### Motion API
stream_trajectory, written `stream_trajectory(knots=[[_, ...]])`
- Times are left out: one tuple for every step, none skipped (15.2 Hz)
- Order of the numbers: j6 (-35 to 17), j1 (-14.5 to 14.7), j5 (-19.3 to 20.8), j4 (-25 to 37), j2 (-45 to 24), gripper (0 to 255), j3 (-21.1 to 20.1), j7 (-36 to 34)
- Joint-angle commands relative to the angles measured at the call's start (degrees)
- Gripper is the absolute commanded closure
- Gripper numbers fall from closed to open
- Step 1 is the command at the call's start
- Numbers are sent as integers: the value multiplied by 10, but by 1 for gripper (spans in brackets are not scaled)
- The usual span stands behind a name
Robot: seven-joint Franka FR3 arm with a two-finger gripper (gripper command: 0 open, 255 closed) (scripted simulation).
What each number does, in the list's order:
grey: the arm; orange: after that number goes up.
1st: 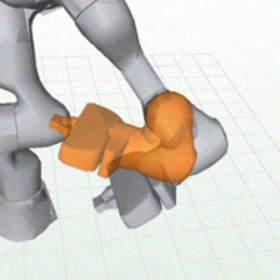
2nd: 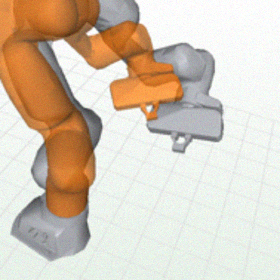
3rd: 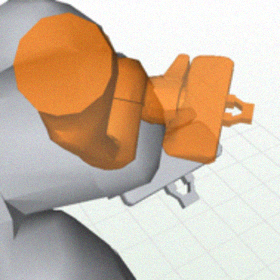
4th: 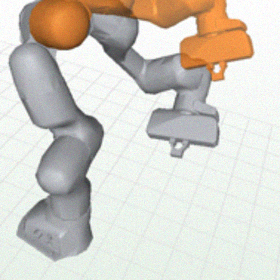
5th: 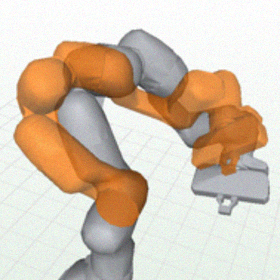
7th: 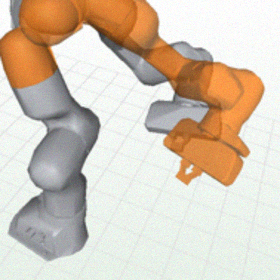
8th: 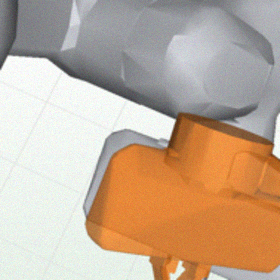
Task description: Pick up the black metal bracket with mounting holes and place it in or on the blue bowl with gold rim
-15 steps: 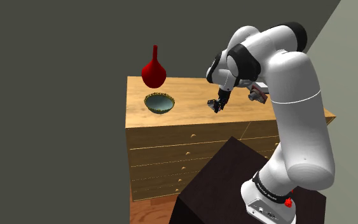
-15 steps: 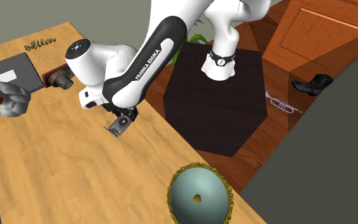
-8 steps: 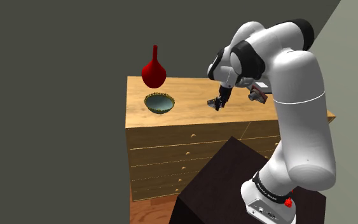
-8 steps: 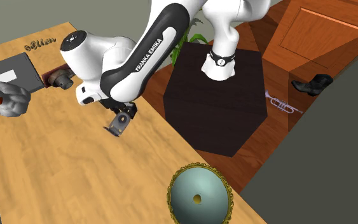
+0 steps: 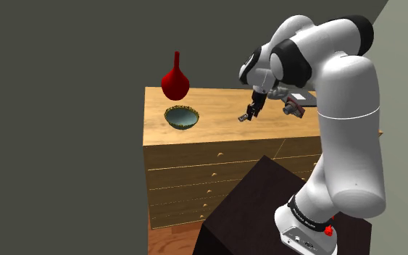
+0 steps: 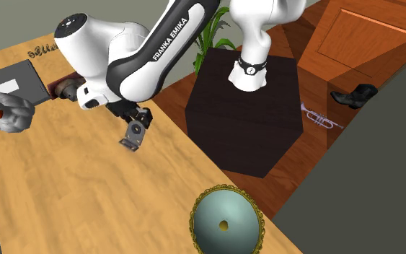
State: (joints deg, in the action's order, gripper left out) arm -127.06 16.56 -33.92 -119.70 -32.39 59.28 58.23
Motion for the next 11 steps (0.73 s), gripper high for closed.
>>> stream_trajectory(knots=[[10,11,13,1,12,255,14,-7],[15,16,19,1,17,255,21,-11],[20,21,25,2,22,255,27,-14],[25,26,31,4,27,255,33,-17],[30,31,37,5,32,255,40,-21],[35,36,42,6,37,255,46,-24],[30,31,37,5,32,255,40,-21],[30,31,37,5,32,0,40,-21],[24,24,24,19,6,0,28,-45],[20,18,12,34,-20,0,17,-70],[18,11,2,52,-46,0,6,-96]])
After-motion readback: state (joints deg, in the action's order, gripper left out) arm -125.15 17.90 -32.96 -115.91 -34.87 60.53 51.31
